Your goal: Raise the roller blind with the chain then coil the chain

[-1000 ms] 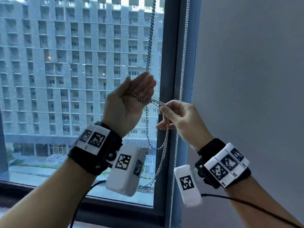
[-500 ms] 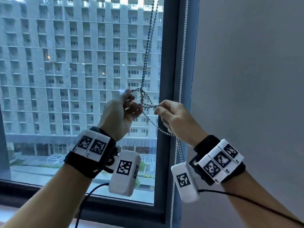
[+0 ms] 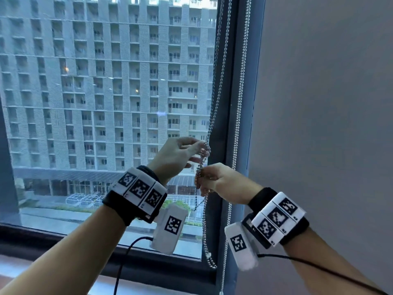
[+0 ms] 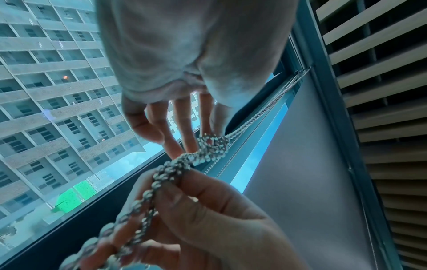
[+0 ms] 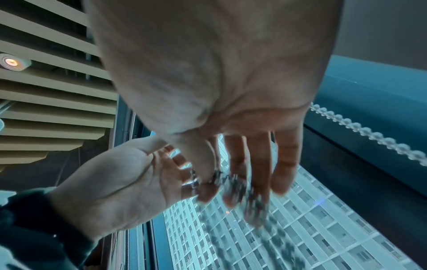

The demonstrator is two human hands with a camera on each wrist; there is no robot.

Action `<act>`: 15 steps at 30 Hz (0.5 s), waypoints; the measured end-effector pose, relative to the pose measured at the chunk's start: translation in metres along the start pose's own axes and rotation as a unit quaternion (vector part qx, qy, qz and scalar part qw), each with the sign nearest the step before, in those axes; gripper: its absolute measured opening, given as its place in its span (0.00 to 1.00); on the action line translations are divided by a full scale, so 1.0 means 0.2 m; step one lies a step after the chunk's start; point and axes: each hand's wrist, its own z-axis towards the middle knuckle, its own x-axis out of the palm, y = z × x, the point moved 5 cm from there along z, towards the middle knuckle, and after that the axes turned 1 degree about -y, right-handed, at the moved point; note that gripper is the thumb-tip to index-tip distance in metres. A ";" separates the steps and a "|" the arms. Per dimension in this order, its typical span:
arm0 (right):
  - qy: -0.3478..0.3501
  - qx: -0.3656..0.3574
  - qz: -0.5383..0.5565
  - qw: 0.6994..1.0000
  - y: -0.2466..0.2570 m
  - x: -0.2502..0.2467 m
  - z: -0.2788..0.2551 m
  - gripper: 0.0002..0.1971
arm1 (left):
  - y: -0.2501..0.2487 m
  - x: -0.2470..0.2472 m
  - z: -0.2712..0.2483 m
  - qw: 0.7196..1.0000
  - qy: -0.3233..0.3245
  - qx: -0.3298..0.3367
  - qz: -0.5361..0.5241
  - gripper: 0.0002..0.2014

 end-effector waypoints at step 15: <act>-0.001 0.028 -0.062 0.998 -0.12 -0.05 -0.02 0.12 | 0.03 0.03 0.00 0.983 0.041 0.128 0.123 0.06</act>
